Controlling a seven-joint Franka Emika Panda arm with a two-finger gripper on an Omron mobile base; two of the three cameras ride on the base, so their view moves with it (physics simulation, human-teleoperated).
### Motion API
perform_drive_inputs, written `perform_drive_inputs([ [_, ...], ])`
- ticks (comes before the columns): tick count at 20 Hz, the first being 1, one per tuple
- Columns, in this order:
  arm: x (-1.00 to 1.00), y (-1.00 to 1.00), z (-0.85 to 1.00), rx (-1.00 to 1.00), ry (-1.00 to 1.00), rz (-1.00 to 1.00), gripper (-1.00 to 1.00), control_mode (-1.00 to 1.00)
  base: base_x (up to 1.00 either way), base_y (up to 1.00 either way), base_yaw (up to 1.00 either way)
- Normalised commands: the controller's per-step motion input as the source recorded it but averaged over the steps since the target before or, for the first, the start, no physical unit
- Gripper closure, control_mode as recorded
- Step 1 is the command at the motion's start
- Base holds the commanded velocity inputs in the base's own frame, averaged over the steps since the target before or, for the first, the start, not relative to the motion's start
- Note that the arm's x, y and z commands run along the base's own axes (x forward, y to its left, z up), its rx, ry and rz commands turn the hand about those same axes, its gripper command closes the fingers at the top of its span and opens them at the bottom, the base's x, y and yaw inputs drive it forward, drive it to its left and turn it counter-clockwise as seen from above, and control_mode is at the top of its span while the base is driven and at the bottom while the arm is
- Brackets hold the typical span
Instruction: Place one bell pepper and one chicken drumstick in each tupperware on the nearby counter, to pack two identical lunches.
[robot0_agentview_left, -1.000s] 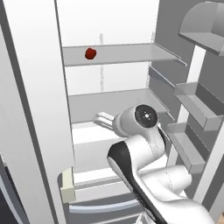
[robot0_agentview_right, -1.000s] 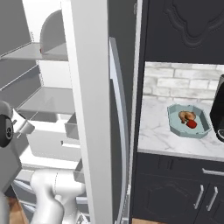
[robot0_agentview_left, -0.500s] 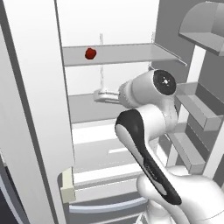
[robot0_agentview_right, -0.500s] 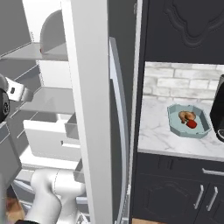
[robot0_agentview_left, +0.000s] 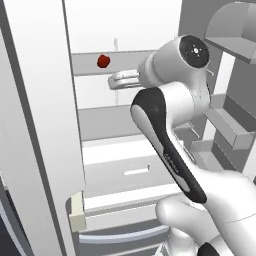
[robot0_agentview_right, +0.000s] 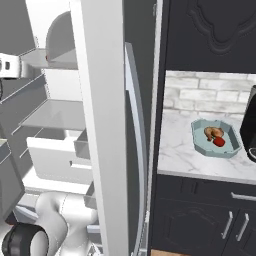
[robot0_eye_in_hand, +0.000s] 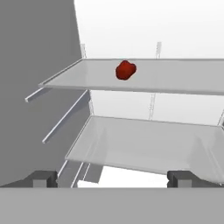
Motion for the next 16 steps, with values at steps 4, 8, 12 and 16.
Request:
perform_drive_inputs([
  [4, 0.22, -0.26, 0.30, -0.01, 0.00, -0.08, -1.00, -1.00, 0.00, 0.00, 0.00],
  [8, 0.11, -0.01, 0.00, 0.00, 0.00, 0.00, -1.00, -1.00, 0.00, 0.00, 0.00],
  [12, 0.79, -0.04, -0.16, 0.00, -0.01, 0.00, -1.00, -1.00, 0.00, 0.00, 0.00],
  [16, 1.00, -0.01, -0.04, 0.00, 0.00, -0.01, -1.00, -1.00, 0.00, 0.00, 0.00],
])
